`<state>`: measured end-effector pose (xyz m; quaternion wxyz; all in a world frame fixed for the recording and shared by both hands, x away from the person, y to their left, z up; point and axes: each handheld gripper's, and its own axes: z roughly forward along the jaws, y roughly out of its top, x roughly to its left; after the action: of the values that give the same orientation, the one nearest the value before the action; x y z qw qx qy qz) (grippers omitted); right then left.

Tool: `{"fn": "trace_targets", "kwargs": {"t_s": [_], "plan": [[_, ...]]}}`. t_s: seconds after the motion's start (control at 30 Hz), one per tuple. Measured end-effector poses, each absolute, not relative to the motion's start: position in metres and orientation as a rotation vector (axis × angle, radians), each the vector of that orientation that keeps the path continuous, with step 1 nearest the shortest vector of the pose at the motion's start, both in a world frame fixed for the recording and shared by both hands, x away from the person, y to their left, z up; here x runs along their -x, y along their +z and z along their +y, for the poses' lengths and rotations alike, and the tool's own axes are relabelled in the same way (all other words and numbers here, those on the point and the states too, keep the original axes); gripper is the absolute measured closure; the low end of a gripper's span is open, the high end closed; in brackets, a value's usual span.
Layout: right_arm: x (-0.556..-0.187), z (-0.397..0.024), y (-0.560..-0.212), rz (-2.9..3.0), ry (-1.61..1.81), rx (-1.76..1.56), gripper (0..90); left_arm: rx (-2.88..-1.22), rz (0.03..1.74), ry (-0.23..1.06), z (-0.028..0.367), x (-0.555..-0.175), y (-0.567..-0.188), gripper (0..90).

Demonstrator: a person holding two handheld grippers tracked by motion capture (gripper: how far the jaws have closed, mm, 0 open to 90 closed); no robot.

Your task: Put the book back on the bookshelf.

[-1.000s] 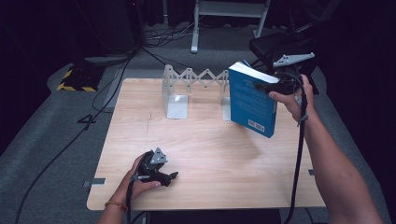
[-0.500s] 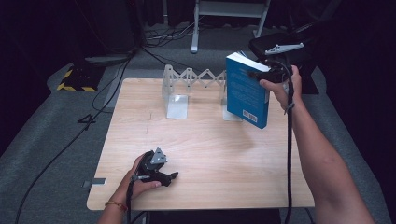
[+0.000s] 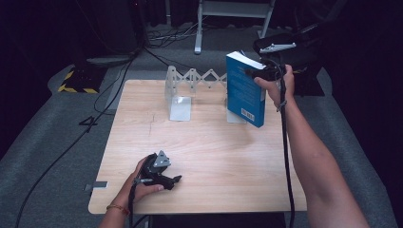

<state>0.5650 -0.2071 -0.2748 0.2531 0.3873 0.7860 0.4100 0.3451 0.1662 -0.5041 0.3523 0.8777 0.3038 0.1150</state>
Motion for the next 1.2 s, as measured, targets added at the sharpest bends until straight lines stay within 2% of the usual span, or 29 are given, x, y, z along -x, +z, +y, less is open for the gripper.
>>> {"fn": "trace_targets", "kwargs": {"t_s": [0.5, 1.2], "plan": [[-0.576, -0.202, -0.299, 2.058, 1.193, -1.04, 61.0, -2.276, 0.766, 0.288, 0.165, -0.344, -0.504, 15.1], [-0.559, -0.229, -0.319, 2.061, 1.254, -0.998, 58.6, -2.275, 0.761, 0.282, 0.165, -0.345, -0.504, 14.9]]}}
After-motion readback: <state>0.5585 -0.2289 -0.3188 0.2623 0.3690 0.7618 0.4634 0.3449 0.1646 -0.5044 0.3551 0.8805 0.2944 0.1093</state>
